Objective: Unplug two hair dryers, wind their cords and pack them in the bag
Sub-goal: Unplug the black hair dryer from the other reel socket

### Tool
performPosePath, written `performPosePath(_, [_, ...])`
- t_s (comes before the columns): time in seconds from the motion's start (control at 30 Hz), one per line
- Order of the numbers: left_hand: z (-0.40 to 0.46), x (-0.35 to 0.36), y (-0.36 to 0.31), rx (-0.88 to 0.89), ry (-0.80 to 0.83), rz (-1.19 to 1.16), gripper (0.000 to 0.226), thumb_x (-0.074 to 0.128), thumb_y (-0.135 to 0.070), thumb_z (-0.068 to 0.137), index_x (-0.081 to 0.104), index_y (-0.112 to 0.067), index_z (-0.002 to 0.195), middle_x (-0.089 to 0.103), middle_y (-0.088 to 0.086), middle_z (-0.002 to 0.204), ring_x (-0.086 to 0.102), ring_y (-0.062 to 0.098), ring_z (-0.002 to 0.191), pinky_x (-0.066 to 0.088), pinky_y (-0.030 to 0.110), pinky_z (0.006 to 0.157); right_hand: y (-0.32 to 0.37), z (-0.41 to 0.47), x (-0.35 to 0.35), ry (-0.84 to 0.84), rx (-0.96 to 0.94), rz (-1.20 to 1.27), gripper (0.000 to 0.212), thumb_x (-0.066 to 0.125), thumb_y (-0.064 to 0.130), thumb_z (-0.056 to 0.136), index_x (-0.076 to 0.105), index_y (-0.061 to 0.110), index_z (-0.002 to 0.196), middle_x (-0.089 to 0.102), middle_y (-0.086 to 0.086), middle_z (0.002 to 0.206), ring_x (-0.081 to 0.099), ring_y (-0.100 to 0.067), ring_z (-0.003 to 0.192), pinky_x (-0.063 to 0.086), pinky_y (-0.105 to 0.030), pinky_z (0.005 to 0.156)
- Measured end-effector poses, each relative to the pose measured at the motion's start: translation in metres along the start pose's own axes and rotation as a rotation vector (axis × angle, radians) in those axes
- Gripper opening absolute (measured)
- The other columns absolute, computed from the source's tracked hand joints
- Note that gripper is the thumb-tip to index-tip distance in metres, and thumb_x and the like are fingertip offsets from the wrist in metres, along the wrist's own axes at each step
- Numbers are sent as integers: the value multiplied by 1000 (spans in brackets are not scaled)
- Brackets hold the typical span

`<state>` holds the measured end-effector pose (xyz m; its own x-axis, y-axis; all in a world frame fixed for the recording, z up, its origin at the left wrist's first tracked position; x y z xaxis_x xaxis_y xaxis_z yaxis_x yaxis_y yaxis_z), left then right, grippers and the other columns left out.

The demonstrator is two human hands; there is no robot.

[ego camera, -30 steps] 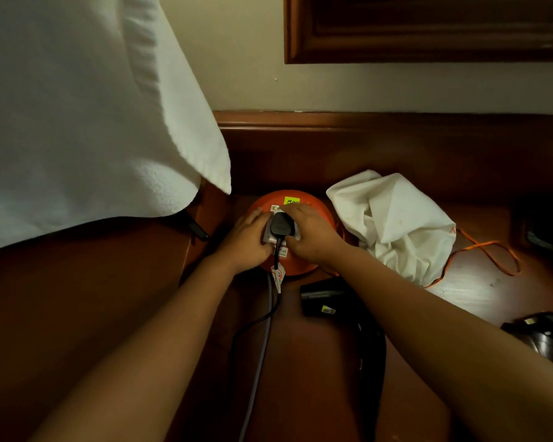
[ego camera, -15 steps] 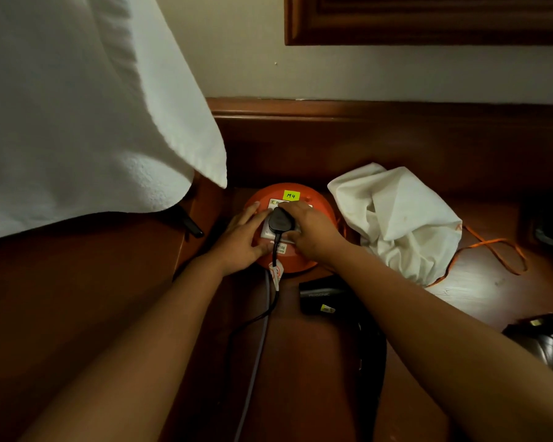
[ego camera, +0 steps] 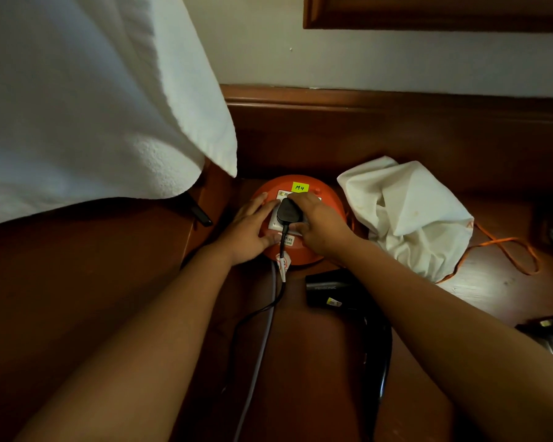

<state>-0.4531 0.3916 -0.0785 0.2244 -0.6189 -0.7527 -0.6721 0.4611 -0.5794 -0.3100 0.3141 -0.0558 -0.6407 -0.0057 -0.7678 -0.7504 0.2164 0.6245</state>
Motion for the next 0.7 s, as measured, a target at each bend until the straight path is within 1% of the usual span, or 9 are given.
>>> performPosePath(0.23, [-1, 0, 0, -1, -7, -4, 74, 63, -33, 90, 19, -33, 150, 0, -10, 160, -1, 19, 147, 11, 42, 117, 1, -1, -1, -10, -21, -26, 60, 63, 13, 88, 36, 11, 142, 42, -10, 143, 45, -28, 127, 42, -34, 99])
performPosePath(0.37, [-1, 0, -1, 0, -1, -8, 75, 63, -33, 90, 18, -33, 150, -1, -11, 160, -2, 18, 147, 11, 41, 117, 2, -1, -3, -11, -34, -20, 59, 62, 15, 89, 36, 11, 142, 41, -10, 143, 45, -28, 127, 42, -34, 99])
performPosePath(0.43, [-2, -1, -1, 8, -3, -6, 74, 62, -29, 91, 17, -34, 150, -1, -11, 160, -1, 19, 147, 11, 41, 118, 2, -3, -7, -37, -41, 53, 55, 61, 16, 90, 39, 11, 140, 44, -10, 139, 46, -27, 124, 41, -31, 98])
performPosePath(0.53, [-3, -1, 0, 19, -8, 15, 75, 62, -22, 91, 18, -34, 150, -1, -9, 160, -1, 20, 147, 13, 41, 119, -3, -8, -16, -101, -36, 211, 47, 59, 17, 92, 43, 10, 135, 47, -10, 130, 48, -23, 119, 37, -24, 96])
performPosePath(0.63, [-3, -1, -1, 12, -2, 10, 72, 61, -31, 91, 20, -35, 150, -1, -11, 160, 0, 20, 147, 13, 42, 118, -5, -11, -18, -79, -49, 178, 50, 59, 16, 92, 41, 9, 138, 46, -10, 134, 45, -22, 123, 30, -18, 96])
performPosePath(0.7, [-3, -1, -3, 1, -6, 20, 72, 61, -35, 91, 20, -35, 149, 0, -11, 160, 0, 20, 147, 14, 43, 117, -6, -11, -16, -63, -52, 161, 54, 60, 15, 91, 39, 10, 140, 44, -9, 137, 42, -21, 127, 28, -18, 98])
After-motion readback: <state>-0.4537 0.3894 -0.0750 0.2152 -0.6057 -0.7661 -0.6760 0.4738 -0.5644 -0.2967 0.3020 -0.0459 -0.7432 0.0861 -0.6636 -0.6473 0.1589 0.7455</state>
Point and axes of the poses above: each hand's wrist, its own z-axis towards the middle knuckle, its own x-axis out of the palm, y = z × x, the point moved 3 cm from there along z, towards the middle knuckle
